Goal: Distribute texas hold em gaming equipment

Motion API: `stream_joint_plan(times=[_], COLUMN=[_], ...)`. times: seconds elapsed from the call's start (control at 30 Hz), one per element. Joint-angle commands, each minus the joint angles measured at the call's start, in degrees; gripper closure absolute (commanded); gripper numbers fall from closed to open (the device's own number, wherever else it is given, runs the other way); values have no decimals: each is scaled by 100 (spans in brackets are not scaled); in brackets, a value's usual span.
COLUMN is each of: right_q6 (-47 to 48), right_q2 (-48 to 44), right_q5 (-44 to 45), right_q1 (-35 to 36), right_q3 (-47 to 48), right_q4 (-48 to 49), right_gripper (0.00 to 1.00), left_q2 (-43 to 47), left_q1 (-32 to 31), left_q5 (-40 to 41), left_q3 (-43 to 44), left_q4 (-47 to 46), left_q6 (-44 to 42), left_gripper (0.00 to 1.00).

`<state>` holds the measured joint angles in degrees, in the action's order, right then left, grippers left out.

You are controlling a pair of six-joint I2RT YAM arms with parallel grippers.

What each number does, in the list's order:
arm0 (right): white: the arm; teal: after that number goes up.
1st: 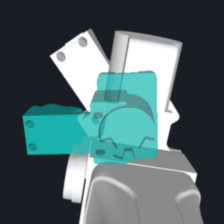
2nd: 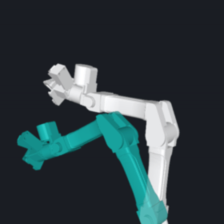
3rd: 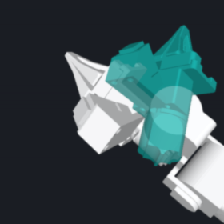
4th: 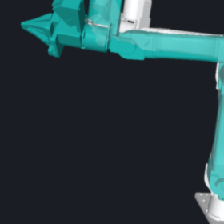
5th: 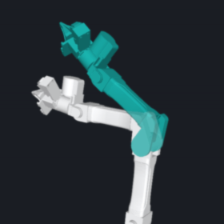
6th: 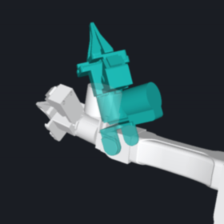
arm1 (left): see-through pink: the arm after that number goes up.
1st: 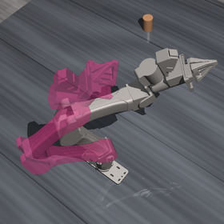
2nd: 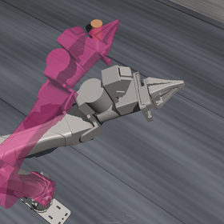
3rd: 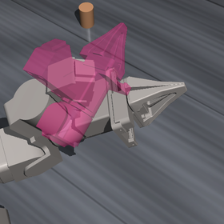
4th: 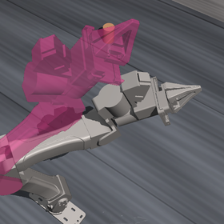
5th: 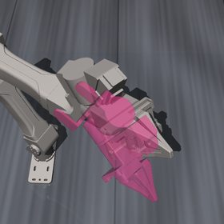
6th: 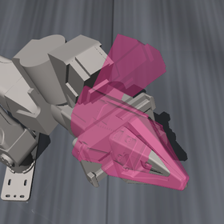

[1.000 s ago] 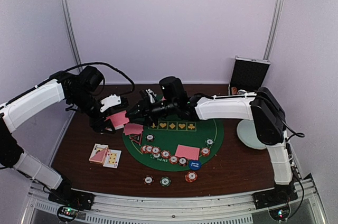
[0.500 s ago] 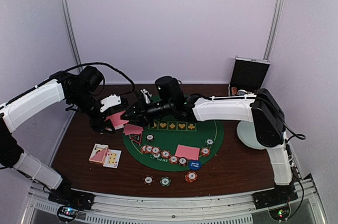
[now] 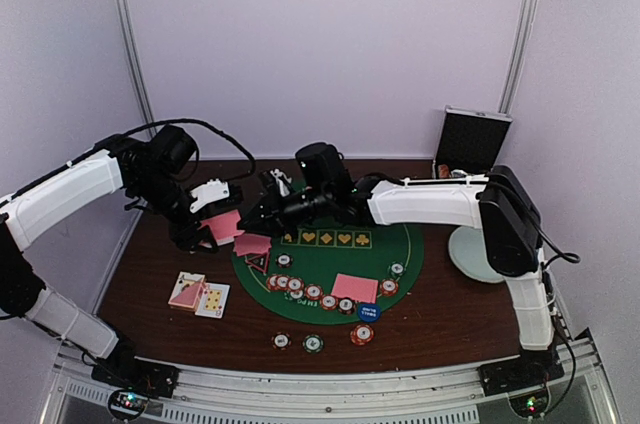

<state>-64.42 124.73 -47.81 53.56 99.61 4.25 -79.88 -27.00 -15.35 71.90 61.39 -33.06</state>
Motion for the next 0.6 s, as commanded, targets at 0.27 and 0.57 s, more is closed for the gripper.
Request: stream_joint_plan(times=[0.27,0.57], right_q6=[-346,-213], right_q2=[-351,-781], right_q5=[-79,-65], right_q1=[-121,-396], right_q3=[-202,-695], right_q4=[446,399], right_gripper=[100,100], left_q2=[33,43], left_q1=[2,2], left_q5=[-21,-7], left_q3=[7,-10], left_q4=[-71,-66], left_q6=[-34,-34], left_gripper=[100,100])
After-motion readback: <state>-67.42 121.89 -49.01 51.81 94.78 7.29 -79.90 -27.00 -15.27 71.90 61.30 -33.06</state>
